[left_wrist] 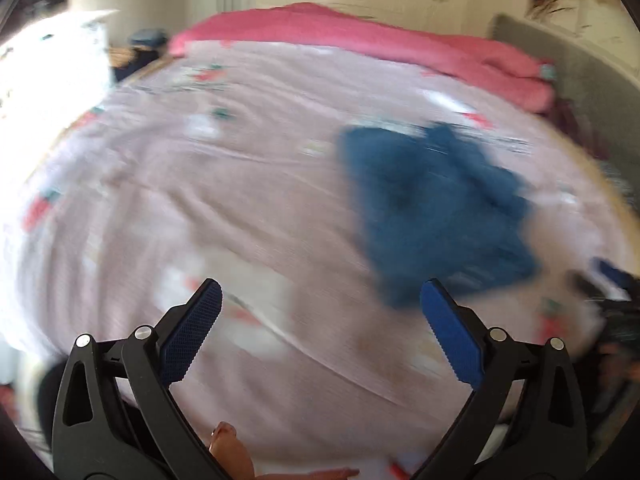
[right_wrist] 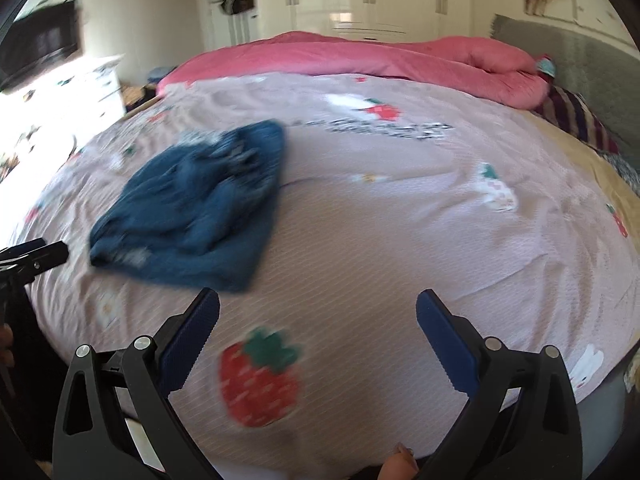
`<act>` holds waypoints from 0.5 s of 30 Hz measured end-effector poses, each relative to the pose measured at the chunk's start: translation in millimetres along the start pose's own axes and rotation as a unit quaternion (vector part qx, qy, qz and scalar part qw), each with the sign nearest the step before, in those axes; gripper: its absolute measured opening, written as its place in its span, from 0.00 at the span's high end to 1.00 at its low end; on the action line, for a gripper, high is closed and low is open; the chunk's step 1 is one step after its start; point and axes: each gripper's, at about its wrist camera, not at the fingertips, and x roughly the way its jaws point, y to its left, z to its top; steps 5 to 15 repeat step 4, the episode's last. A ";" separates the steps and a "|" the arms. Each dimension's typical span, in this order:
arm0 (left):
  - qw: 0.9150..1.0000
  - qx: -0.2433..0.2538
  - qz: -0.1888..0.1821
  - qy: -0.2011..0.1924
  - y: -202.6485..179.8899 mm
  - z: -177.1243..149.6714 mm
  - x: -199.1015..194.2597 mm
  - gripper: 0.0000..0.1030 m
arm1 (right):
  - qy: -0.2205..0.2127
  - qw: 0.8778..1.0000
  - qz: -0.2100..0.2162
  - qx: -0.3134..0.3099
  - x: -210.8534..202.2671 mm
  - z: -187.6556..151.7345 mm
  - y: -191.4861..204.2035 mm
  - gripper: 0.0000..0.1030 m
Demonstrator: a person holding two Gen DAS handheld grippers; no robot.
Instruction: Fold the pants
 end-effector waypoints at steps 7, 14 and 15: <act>0.997 -0.002 0.081 0.018 58.3 45.4 50.8 0.09 | -0.007 0.997 -0.072 0.027 23.9 39.9 -62.4 0.04; 0.997 -0.002 0.081 0.018 58.3 45.4 50.8 0.09 | -0.007 0.997 -0.072 0.027 23.9 39.9 -62.4 0.04; 0.997 -0.002 0.081 0.018 58.3 45.4 50.8 0.09 | -0.007 0.997 -0.072 0.027 23.9 39.9 -62.4 0.04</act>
